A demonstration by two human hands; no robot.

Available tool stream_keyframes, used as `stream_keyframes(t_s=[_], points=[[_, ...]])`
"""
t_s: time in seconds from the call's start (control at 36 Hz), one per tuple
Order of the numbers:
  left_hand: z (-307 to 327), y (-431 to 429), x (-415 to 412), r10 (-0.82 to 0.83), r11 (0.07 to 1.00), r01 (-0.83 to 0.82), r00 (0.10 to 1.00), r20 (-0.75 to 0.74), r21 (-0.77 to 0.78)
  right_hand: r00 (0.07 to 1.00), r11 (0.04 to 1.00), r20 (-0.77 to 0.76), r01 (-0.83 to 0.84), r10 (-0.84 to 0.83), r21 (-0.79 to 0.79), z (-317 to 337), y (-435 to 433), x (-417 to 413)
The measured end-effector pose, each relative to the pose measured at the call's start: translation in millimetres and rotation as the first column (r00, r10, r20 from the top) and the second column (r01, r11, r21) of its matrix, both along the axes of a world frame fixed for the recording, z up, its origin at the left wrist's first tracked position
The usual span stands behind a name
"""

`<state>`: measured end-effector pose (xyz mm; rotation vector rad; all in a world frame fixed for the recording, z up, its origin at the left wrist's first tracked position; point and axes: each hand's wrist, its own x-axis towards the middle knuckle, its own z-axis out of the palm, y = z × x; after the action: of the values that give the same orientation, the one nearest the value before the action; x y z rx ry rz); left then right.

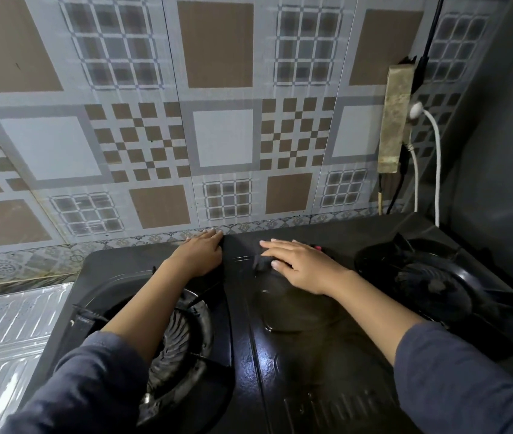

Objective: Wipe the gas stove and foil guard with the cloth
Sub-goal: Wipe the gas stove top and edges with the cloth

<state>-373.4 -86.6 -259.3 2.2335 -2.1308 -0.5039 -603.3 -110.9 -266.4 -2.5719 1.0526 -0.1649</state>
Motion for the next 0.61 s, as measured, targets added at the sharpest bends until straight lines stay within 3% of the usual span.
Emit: stream_keyframes(t_s=[0.36,0.61], points=[[-5.2,-7.6,-19.8,0.004,0.999,-0.004,1.000,-0.001,0.032,0.937,0.937,-0.043,0.343,-0.346,-0.056,-8.1,-6.5,-29.1],[-5.3,-7.8,-25.3,0.011,0.999,-0.010,0.999,-0.031,0.049,0.812,0.816,-0.085,0.578,-0.578,-0.018,-3.5,-20.5,-16.7]])
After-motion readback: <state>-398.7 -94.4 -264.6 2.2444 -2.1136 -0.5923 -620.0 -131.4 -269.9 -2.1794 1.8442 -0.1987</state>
